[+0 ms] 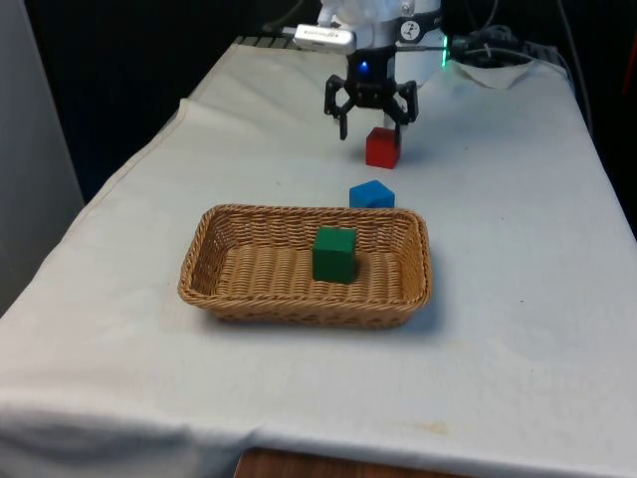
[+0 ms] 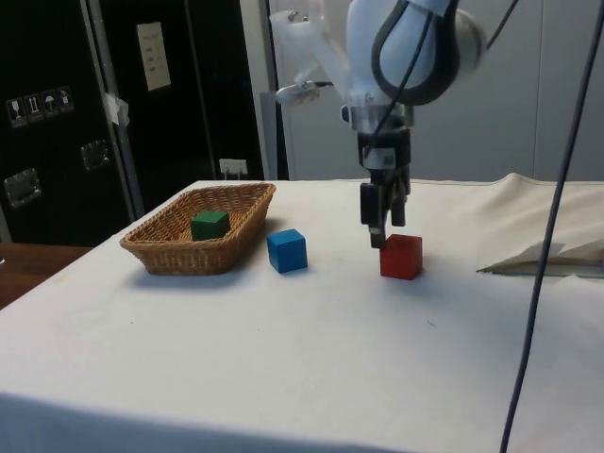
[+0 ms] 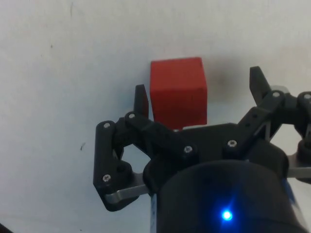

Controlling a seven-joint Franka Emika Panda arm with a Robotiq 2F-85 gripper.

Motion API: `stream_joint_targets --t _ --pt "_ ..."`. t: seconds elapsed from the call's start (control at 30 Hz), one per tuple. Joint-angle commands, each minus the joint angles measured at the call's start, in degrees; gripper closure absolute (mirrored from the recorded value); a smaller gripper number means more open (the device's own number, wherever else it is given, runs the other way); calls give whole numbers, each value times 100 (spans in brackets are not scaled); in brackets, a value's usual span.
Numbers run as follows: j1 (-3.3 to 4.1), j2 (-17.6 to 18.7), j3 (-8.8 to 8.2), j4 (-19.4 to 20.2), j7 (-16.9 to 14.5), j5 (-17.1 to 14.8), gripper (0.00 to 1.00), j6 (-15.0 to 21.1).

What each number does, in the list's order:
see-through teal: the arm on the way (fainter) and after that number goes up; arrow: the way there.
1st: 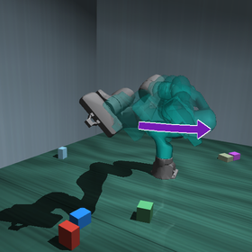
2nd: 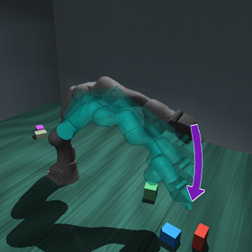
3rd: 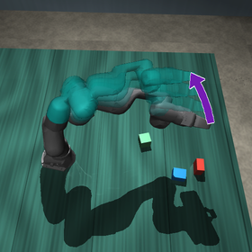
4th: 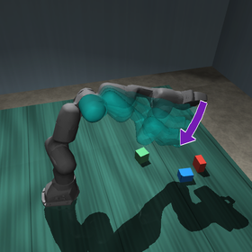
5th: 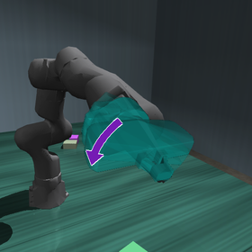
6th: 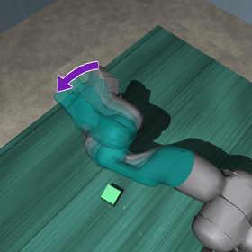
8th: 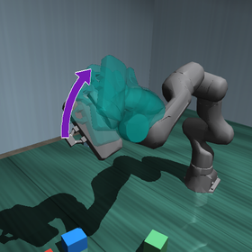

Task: Pick up exactly two blocks and place them into the basket.

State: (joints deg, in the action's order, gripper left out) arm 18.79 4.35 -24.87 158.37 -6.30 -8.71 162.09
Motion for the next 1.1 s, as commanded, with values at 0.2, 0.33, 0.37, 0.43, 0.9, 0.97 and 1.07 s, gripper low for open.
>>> stream_joint_targets --t 0.2,0.33,0.37,0.43,0.9,0.97,1.07 --pt "17 -69 57 258 46 0 0 264" --pt "29 -23 109 292 46 -57 0 309" --pt "23 -6 126 292 46 -69 0 315" --pt "23 11 149 286 52 -74 0 321" --pt "-6 195 315 246 166 -126 100 407" --pt "6 246 258 218 201 -17 100 378" --pt "-6 195 315 246 166 -126 99 413"
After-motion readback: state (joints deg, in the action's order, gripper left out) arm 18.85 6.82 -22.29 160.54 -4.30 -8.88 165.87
